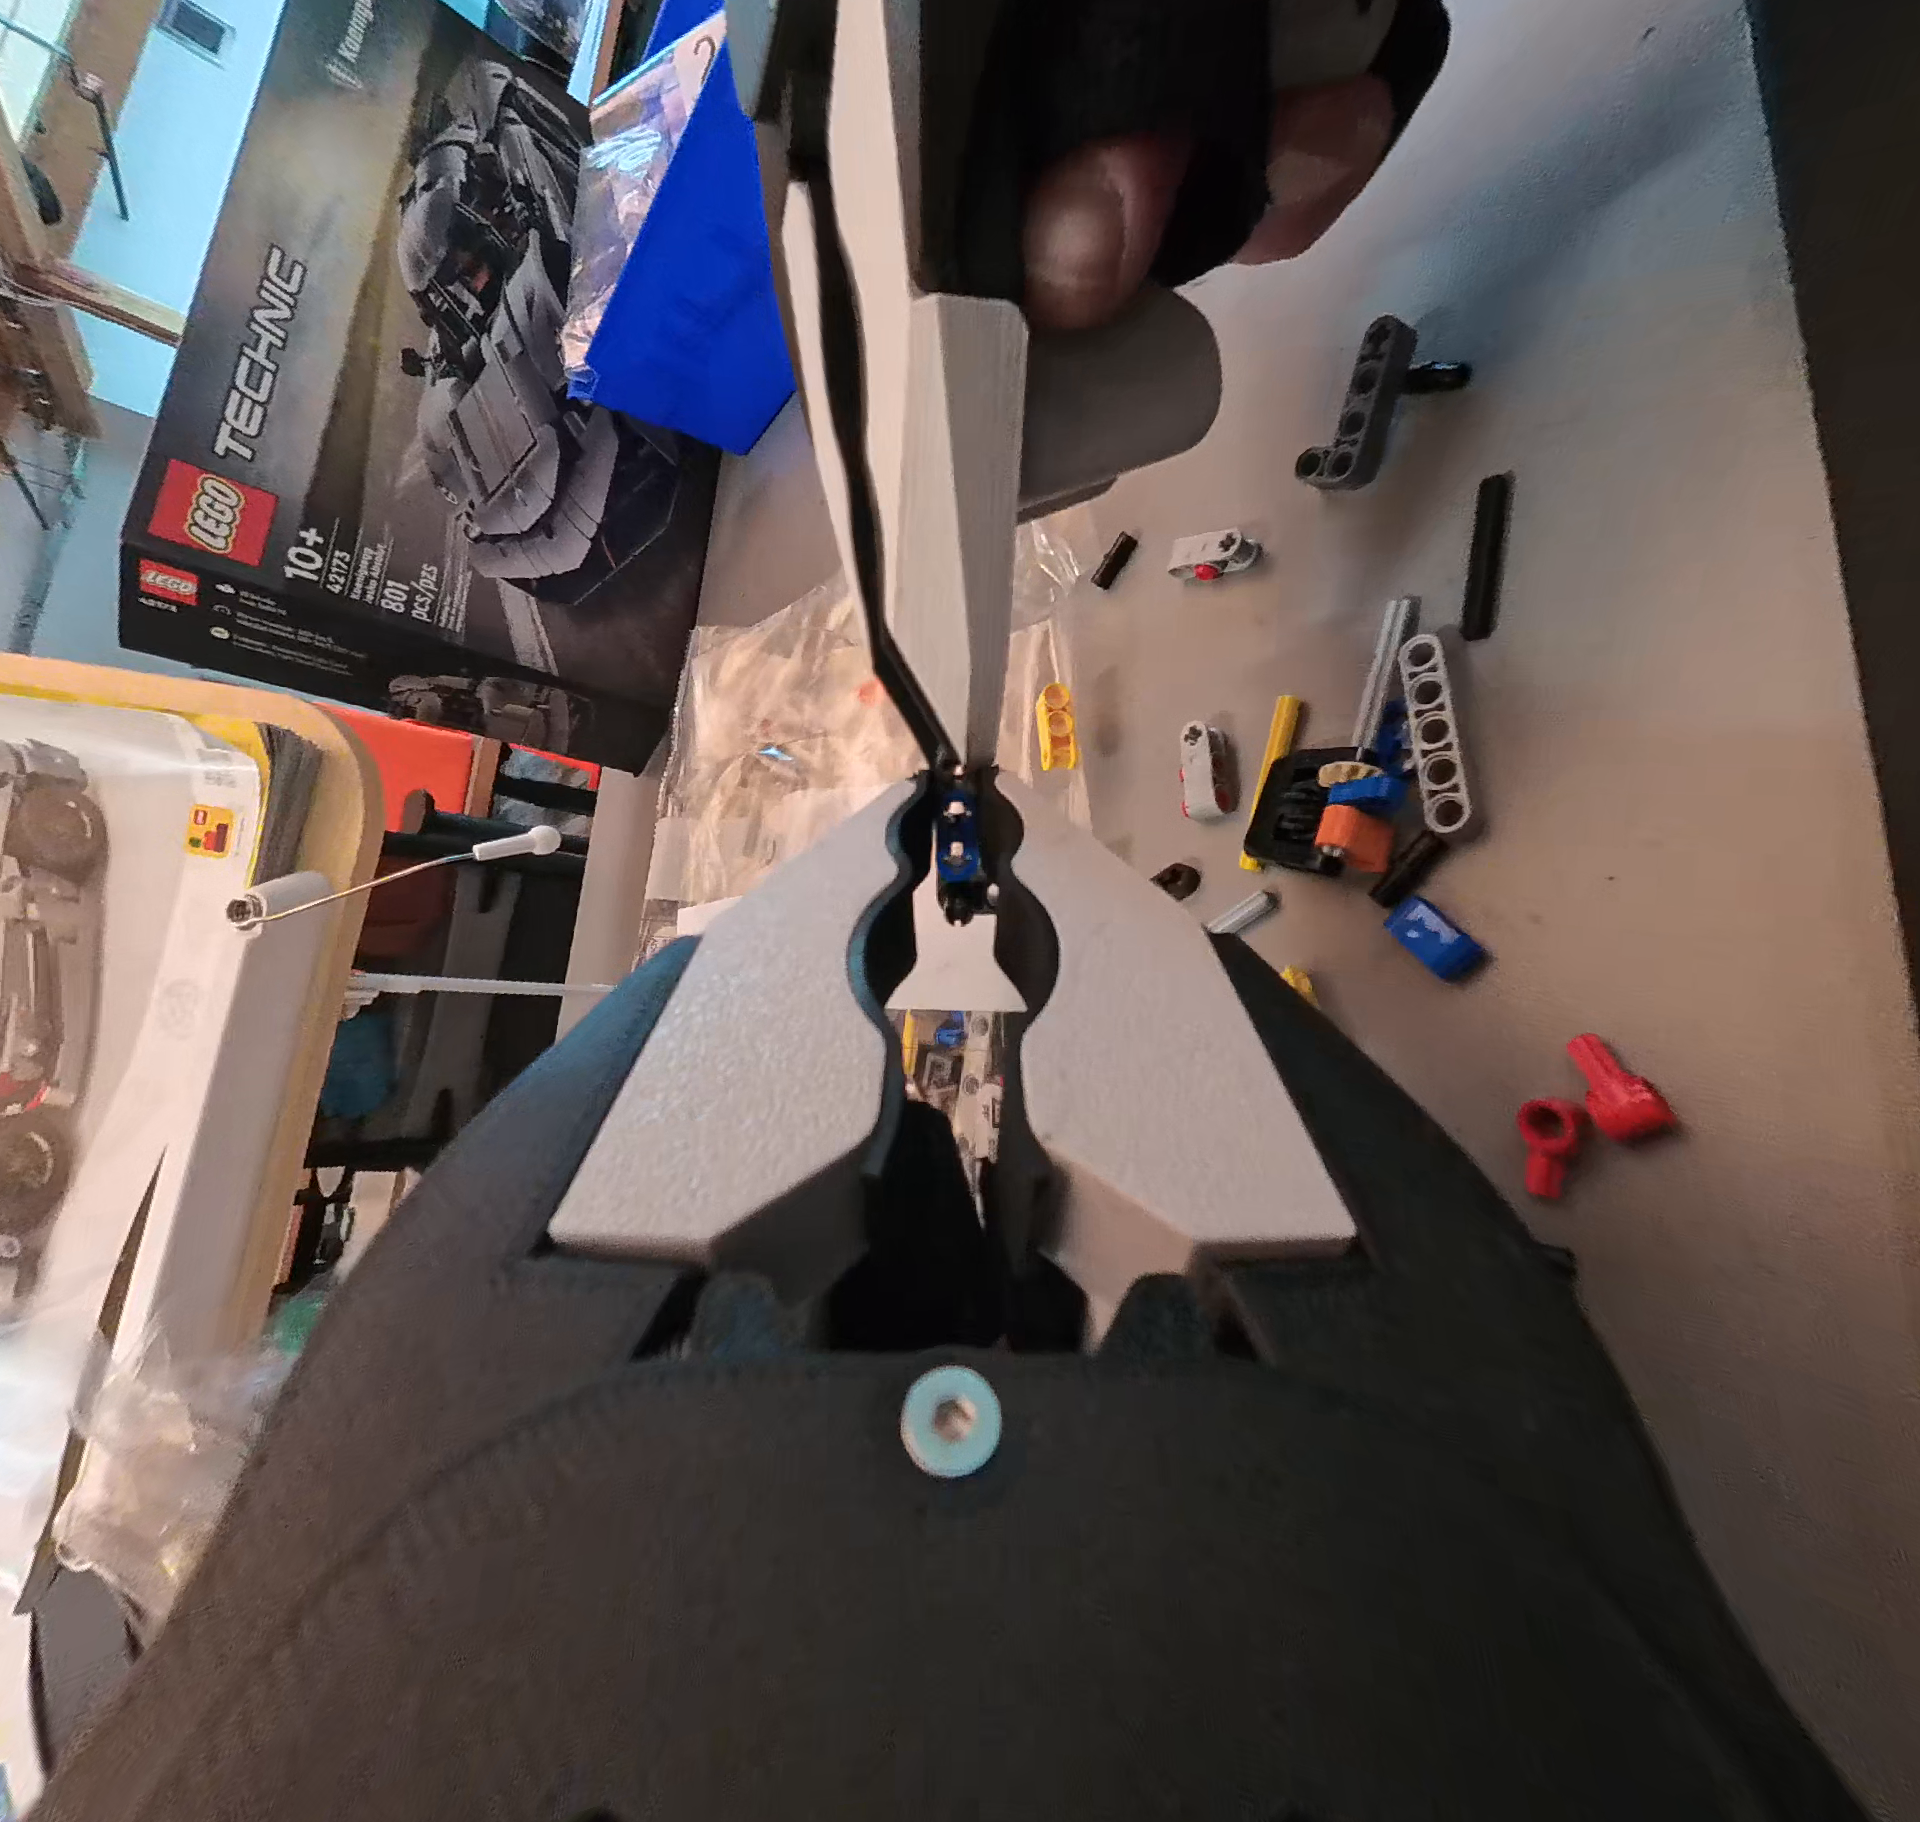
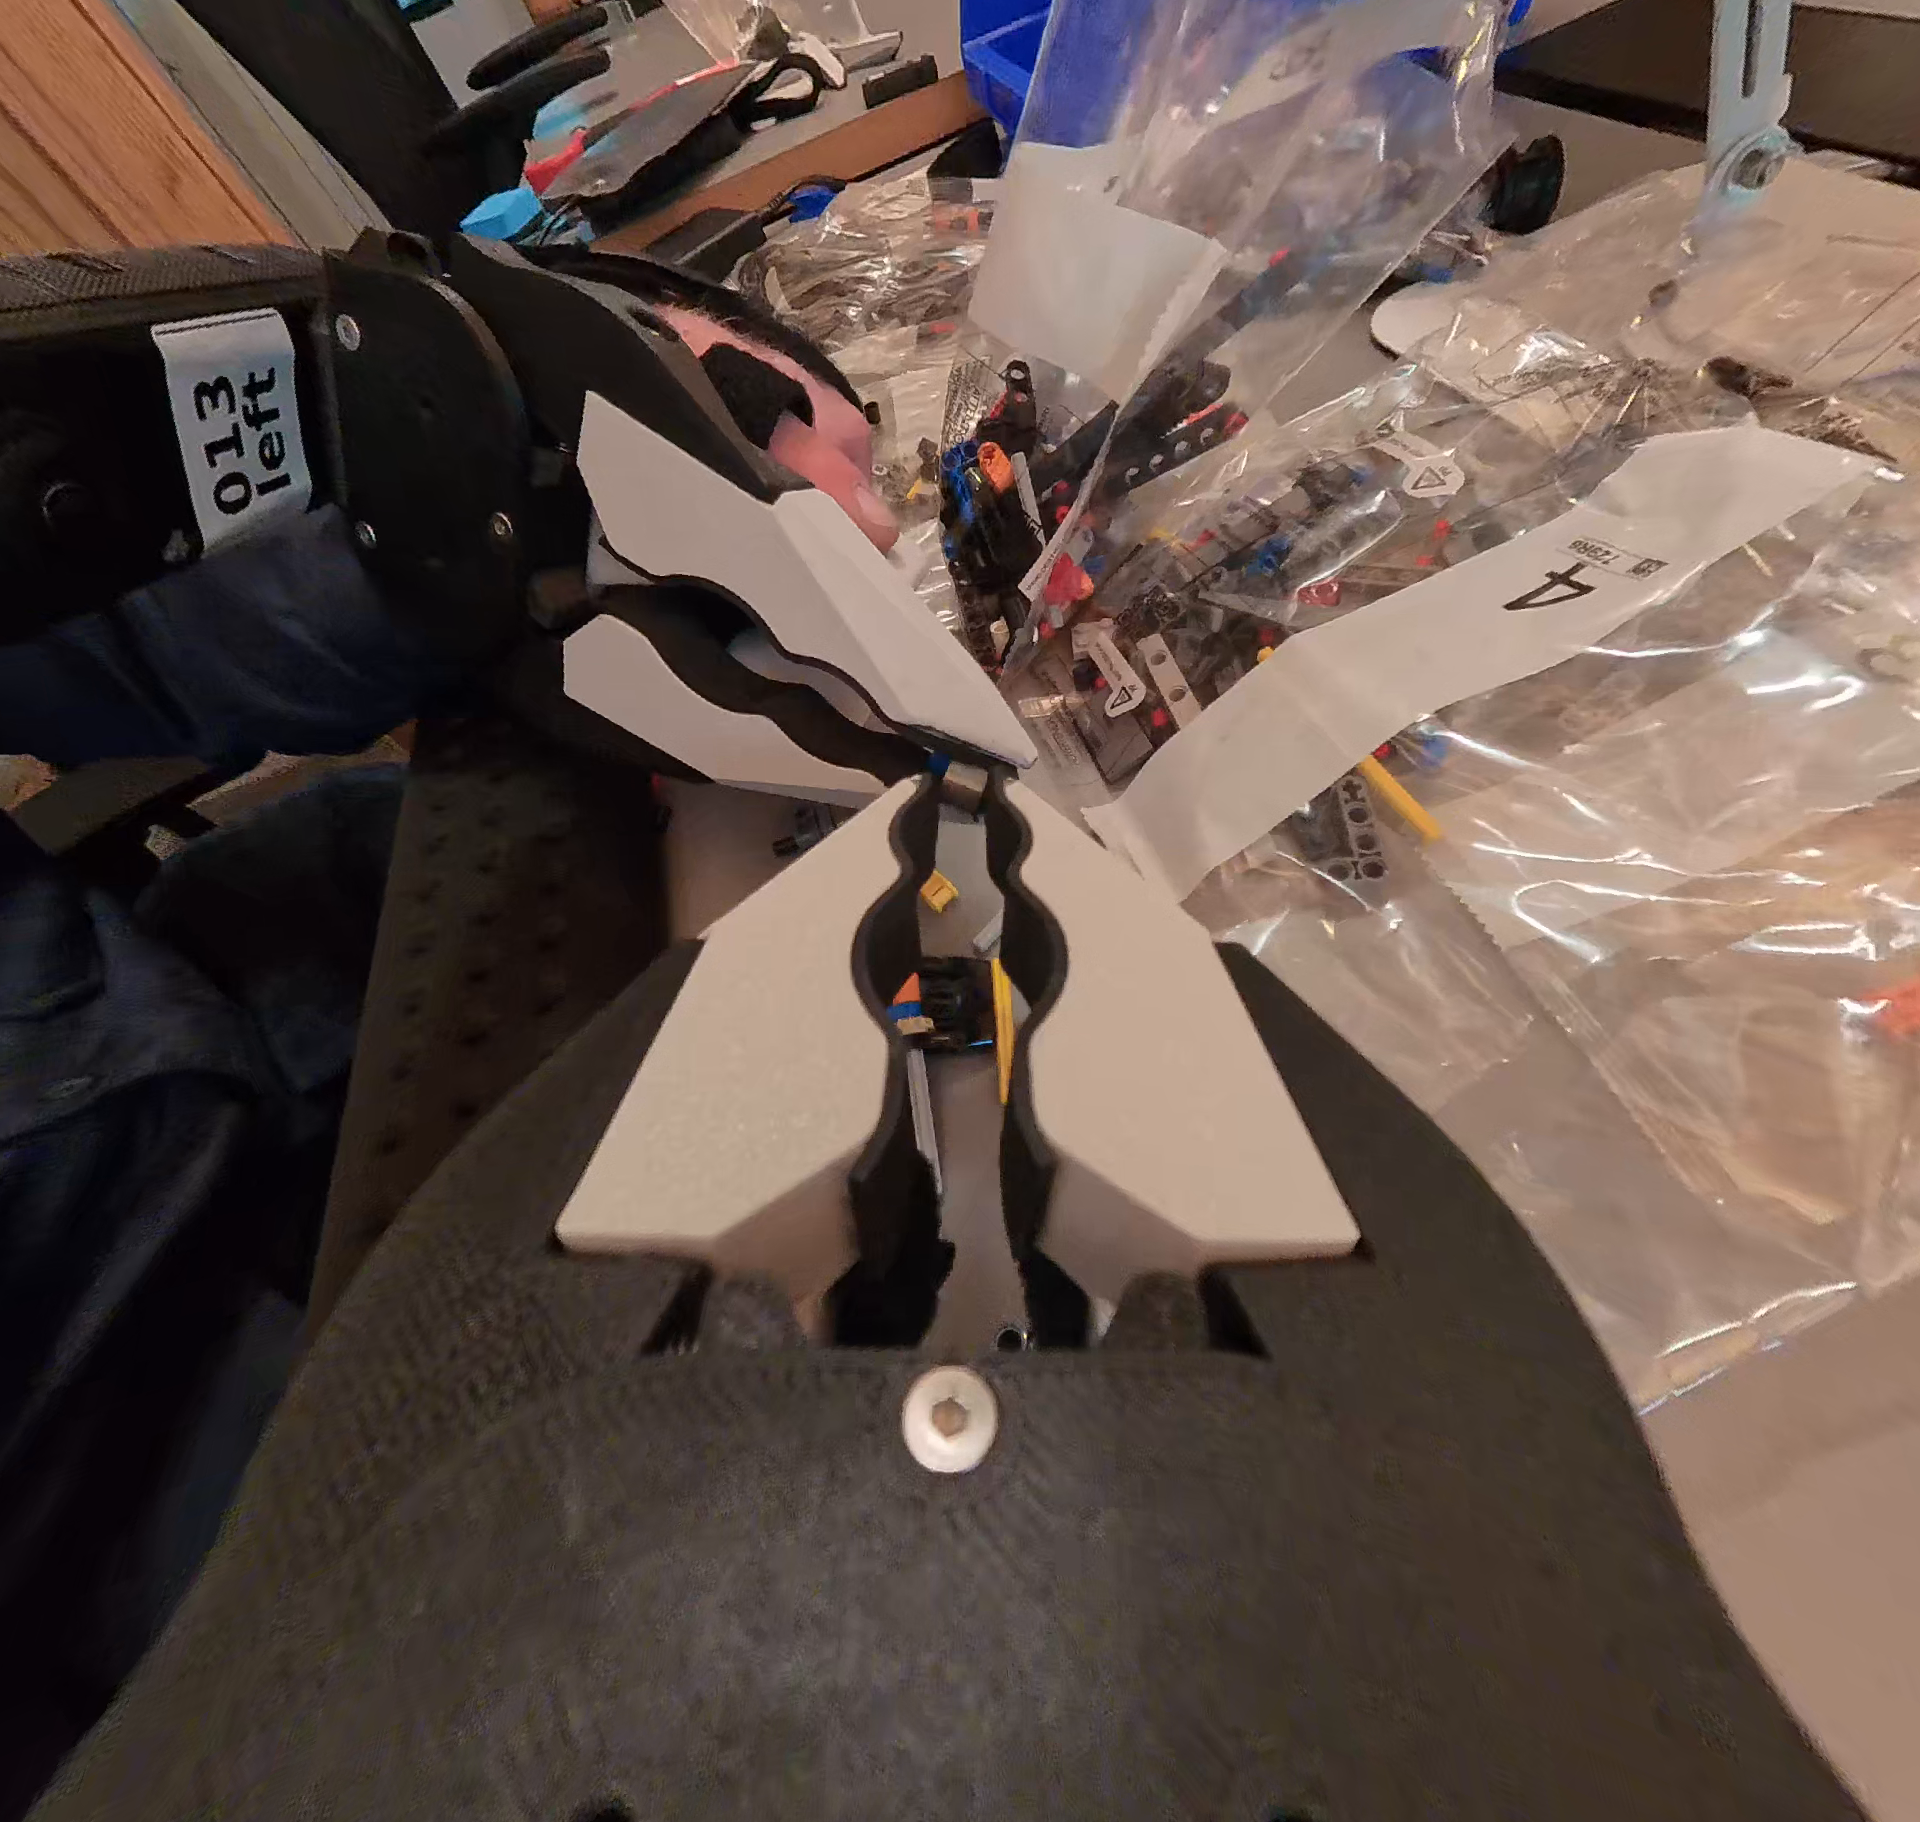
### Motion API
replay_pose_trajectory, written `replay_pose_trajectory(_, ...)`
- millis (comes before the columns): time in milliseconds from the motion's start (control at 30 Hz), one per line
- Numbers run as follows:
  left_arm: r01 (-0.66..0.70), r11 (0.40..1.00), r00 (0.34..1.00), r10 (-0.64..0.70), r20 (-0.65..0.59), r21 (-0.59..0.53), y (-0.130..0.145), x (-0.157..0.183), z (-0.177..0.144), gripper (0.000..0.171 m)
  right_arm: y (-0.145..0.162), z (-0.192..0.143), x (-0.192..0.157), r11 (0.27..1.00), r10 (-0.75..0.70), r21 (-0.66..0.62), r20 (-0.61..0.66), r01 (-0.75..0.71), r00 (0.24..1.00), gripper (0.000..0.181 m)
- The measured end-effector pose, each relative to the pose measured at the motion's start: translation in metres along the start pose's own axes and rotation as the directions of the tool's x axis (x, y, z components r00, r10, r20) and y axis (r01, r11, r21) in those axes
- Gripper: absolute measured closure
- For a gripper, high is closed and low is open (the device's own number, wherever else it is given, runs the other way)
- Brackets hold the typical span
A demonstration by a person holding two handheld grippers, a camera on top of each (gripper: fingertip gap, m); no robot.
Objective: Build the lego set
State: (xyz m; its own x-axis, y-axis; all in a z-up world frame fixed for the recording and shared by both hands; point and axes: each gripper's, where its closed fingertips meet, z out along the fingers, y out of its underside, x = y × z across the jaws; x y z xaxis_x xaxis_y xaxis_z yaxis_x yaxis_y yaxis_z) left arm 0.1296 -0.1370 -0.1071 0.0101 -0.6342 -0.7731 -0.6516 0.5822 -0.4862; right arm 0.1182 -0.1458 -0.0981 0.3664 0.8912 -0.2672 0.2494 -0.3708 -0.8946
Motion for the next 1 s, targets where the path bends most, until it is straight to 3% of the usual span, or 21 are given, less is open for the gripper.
replay_pose_trajectory(233, 0.013, 1.0, 1.0, -0.013, -0.003, -0.001, 0.002, 0.0, 0.002, 0.165, -0.011, -0.002, -0.002, 0.995, 0.061, 0.074, 0.045, -0.065, 0.997, 0.17)
replay_pose_trajectory(467, 0.015, 1.0, 1.0, -0.015, 0.012, -0.001, 0.002, -0.003, 0.001, 0.165, -0.012, 0.0, 0.002, 0.996, 0.047, 0.07, 0.002, -0.047, 0.999, 0.173)
replay_pose_trajectory(733, 0.001, 1.0, 0.997, -0.001, 0.077, 0.009, 0.0, -0.013, -0.002, 0.163, -0.015, -0.002, -0.002, 0.993, 0.074, 0.094, 0.039, -0.077, 0.997, 0.163)
replay_pose_trajectory(867, -0.001, 1.0, 0.997, 0.0, 0.079, 0.01, 0.0, -0.013, -0.002, 0.164, -0.014, -0.002, 0.0, 0.994, 0.068, 0.084, 0.02, -0.07, 0.997, 0.169)
replay_pose_trajectory(1000, 0.057, 0.998, 0.997, -0.058, 0.056, 0.007, 0.007, -0.017, -0.004, 0.163, -0.013, -0.006, 0.006, 0.994, 0.067, 0.084, -0.013, -0.066, 0.998, 0.167)
